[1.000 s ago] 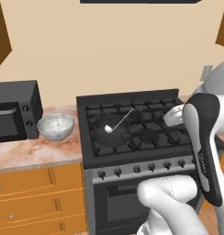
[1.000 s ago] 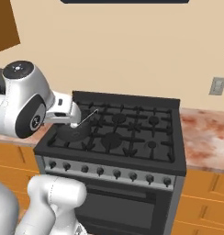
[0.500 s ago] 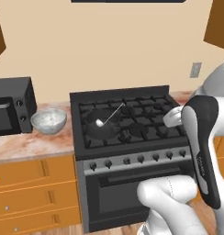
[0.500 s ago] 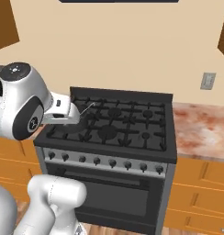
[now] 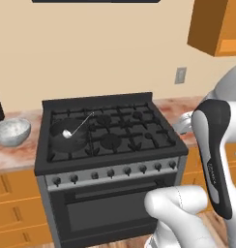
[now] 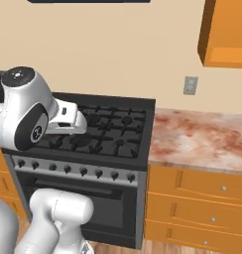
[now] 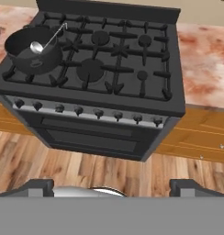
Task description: Open the cabinet and move the ladle to the pot. Then close the cabinet.
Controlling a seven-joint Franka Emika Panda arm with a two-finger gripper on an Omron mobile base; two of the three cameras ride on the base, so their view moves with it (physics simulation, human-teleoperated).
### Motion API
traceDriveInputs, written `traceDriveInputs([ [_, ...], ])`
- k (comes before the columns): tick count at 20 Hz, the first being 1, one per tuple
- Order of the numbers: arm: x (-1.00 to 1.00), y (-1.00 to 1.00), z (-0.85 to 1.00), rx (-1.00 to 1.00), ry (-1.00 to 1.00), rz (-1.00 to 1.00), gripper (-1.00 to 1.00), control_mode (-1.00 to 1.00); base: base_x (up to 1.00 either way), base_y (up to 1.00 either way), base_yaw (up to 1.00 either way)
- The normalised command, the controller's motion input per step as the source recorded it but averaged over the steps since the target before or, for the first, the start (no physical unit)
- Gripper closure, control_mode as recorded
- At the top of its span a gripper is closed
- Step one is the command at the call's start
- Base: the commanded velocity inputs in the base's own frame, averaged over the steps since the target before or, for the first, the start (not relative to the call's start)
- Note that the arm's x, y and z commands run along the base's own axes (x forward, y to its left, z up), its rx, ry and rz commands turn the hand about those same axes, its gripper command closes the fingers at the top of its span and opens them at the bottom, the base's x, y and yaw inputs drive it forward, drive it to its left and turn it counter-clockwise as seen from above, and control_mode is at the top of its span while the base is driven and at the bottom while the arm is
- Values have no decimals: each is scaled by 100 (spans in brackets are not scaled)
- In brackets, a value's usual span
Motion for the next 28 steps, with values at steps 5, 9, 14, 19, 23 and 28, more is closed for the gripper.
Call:
traceDriveInputs([
  [5, 0, 0, 0, 0, 0, 0, -100, 100, 0, -62, 0],
  [9, 0, 0, 0, 0, 0, 0, -100, 100, 0, -61, 0],
  [14, 0, 0, 0, 0, 0, 0, -100, 100, 0, -62, 0],
  [19, 0, 0, 0, 0, 0, 0, -100, 100, -2, -63, 0],
  [23, 0, 0, 0, 0, 0, 0, -100, 100, 0, -63, 0],
  [28, 0, 0, 0, 0, 0, 0, -100, 100, 0, -52, 0],
])
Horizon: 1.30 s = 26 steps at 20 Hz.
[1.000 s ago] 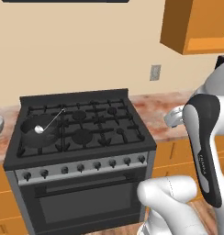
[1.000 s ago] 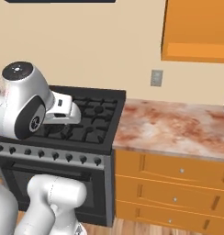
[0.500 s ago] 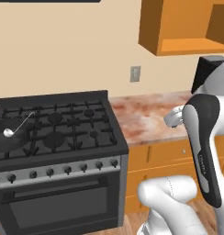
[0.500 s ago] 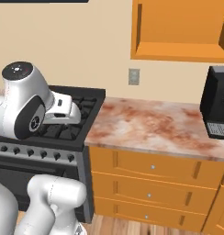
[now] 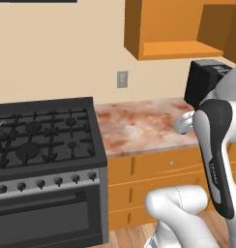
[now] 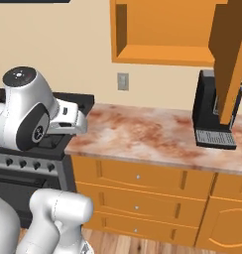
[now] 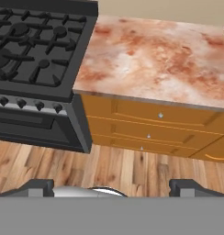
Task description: Open the cabinet and move the ladle to the pot. Then close the cabinet.
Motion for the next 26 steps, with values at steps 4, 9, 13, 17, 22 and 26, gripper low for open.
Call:
traceDriveInputs([
  [4, 0, 0, 0, 0, 0, 0, -100, 100, 0, -42, 0],
  [9, 0, 0, 0, 0, 0, 0, -100, 100, 0, -16, 0],
  [13, 0, 0, 0, 0, 0, 0, -100, 100, 0, -17, 0],
  [17, 0, 0, 0, 0, 0, 0, -100, 100, 0, -38, 0],
  [22, 0, 0, 0, 0, 0, 0, -100, 100, 0, -47, 0],
  [26, 0, 0, 0, 0, 0, 0, -100, 100, 0, -38, 0],
])
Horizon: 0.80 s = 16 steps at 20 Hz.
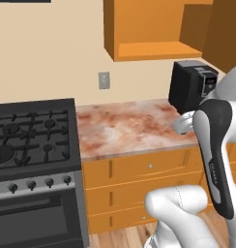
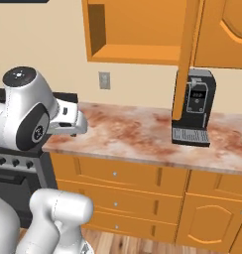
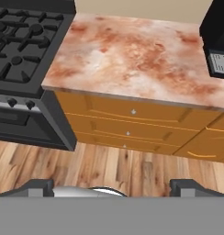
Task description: Open the cabinet and move the ladle to the pot. Then close the cabinet.
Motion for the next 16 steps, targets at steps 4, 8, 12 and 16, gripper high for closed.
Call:
traceDriveInputs([
  [4, 0, 0, 0, 0, 0, 0, -100, 100, 1, -30, 0],
  [8, 0, 0, 0, 0, 0, 0, -100, 100, 14, -32, 0],
  [12, 0, 0, 0, 0, 0, 0, -100, 100, 24, -21, 0],
  [16, 0, 0, 0, 0, 0, 0, -100, 100, 33, -18, 0],
])
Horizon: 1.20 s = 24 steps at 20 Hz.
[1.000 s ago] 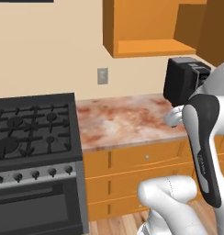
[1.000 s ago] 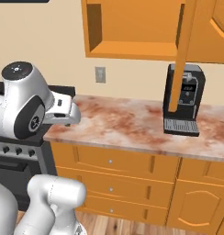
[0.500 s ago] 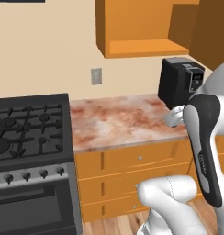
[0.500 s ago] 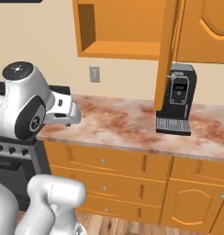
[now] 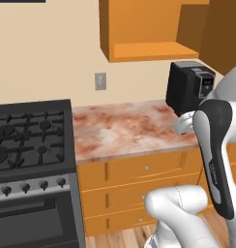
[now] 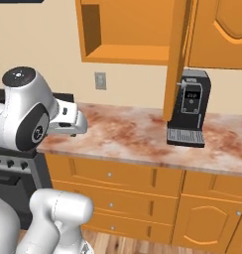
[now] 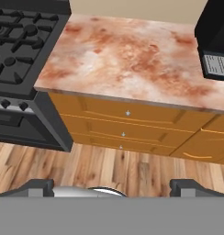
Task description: Open the cabinet and move the ladle to the pot. Then close the cabinet.
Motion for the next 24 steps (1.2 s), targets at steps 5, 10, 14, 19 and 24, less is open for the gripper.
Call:
traceDriveInputs([
  [5, 0, 0, 0, 0, 0, 0, -100, 100, 49, -15, 0],
  [10, 0, 0, 0, 0, 0, 0, -100, 100, 48, -17, 0],
  [14, 0, 0, 0, 0, 0, 0, -100, 100, 46, -16, 0],
  [19, 0, 0, 0, 0, 0, 0, -100, 100, 39, -3, 0],
  [24, 0, 0, 0, 0, 0, 0, -100, 100, 26, -5, 0],
])
